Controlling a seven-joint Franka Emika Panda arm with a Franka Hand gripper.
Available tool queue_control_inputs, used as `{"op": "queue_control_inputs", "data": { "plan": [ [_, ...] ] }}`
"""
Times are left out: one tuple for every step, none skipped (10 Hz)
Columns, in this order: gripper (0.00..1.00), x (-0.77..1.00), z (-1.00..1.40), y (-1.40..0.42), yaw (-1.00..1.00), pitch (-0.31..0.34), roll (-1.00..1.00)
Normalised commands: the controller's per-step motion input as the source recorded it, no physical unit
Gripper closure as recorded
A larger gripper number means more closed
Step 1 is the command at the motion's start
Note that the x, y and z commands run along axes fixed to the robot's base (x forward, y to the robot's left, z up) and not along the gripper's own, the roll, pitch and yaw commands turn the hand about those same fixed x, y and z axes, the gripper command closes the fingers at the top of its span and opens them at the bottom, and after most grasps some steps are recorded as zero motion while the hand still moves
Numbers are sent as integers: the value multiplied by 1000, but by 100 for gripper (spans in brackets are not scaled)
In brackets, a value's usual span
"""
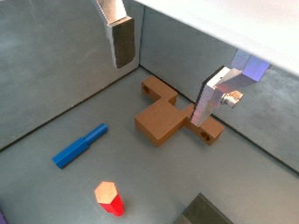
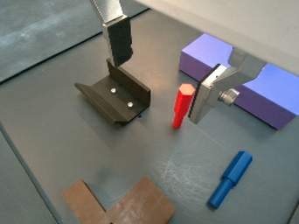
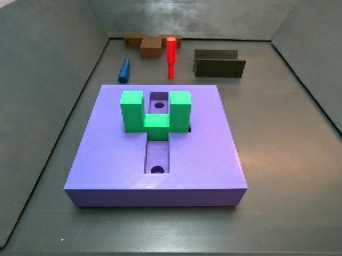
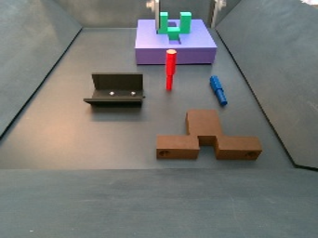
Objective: Pick up the brown object. Move up. Place the brown object on the fixture. Regrasp the brown object. Move to above the board. Insert the brown object.
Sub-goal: Pick up the brown object.
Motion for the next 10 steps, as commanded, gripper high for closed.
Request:
{"op": "queue_control_inputs", "data": {
  "plan": [
    [0,-83,-266,0,0,-24,13],
    [0,-477,-634,89,-203,-149,56],
    [0,-503,-729,180,-251,-166,20],
    [0,-400,-777,231,-211,-147,23],
    [0,-274,-800,286,-146,-139,0],
    [0,-80,-786,283,-37,-113,0],
    [0,0,-760,271,0,-51,0],
    [0,0,-729,277,0,-31,21],
    [0,0,-691,223,0,-33,1],
    [0,0,-634,149,0,-41,-19]
  ]
}}
